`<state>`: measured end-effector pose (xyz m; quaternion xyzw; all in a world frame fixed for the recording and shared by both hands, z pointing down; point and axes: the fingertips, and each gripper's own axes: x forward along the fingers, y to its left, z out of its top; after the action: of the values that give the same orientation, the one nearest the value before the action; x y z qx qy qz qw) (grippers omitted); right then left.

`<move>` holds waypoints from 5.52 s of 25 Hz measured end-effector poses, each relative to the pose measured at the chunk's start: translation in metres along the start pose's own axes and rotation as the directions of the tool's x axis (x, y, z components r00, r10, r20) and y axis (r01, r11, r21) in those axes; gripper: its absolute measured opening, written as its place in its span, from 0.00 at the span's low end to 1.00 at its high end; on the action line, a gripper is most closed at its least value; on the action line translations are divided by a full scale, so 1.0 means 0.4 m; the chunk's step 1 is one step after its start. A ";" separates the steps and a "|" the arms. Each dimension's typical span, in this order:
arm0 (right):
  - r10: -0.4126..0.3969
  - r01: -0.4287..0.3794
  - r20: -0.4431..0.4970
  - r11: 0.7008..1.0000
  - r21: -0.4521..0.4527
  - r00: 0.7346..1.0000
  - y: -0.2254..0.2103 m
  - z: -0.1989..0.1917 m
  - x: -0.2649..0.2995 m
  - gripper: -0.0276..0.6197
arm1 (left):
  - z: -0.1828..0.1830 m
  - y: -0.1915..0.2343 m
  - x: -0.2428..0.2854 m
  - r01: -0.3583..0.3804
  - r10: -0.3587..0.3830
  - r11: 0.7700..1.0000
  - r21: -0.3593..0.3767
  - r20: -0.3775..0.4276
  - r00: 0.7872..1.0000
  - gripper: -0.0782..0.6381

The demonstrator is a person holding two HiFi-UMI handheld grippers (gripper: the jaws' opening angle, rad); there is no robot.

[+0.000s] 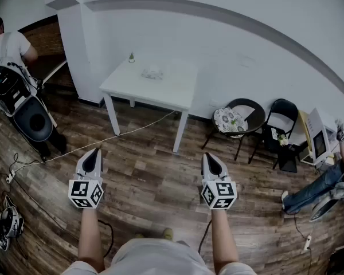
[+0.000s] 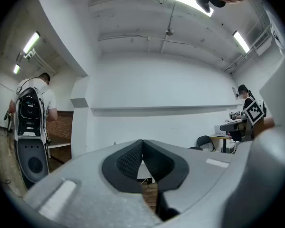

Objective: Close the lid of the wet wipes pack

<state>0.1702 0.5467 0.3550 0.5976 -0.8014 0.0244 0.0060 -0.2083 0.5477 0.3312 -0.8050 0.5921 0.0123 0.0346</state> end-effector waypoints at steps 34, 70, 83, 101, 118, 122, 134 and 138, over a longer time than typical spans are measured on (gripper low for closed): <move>0.016 -0.016 -0.034 1.000 -0.020 0.999 0.020 -0.034 0.001 0.16 | -0.032 -0.088 0.016 0.083 -0.083 0.997 -0.010 -0.034 0.996 0.12; 0.074 -0.075 -0.033 0.997 -0.006 0.997 -0.219 -0.063 0.129 0.14 | -0.070 -0.273 0.223 0.085 -0.084 0.996 0.015 -0.062 0.995 0.12; 0.063 -0.063 -0.052 0.998 0.001 0.997 -0.279 -0.089 0.333 0.14 | -0.120 -0.202 0.424 0.097 -0.095 0.995 0.022 -0.075 0.993 0.12; -0.018 0.020 -0.100 1.000 0.013 0.995 -0.260 -0.071 0.827 0.14 | -0.202 0.095 0.898 0.192 -0.195 0.981 -0.035 -0.128 0.972 0.12; -0.040 0.039 -0.094 0.999 -0.007 0.995 -0.190 -0.042 1.179 0.14 | -0.242 0.318 1.169 0.253 -0.257 0.966 -0.053 -0.117 0.959 0.12; -0.027 0.027 -0.100 1.000 -0.002 0.995 -0.193 -0.062 1.265 0.14 | -0.272 0.349 1.229 0.250 -0.255 0.967 -0.055 -0.130 0.958 0.12; 0.029 -0.029 -0.137 1.000 0.004 0.990 -0.336 -0.094 1.616 0.14 | -0.339 0.390 1.568 0.220 -0.227 0.974 -0.061 -0.163 0.960 0.12; 0.052 -0.051 -0.159 0.999 0.010 0.986 -0.426 -0.104 1.774 0.14 | -0.361 0.399 1.734 0.197 -0.206 0.978 -0.068 -0.179 0.962 0.12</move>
<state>0.1298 -0.1792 0.4293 0.5728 -0.8135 0.0743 0.0678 -0.1567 -0.1704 0.4265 -0.8593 0.5073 -0.0514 -0.0395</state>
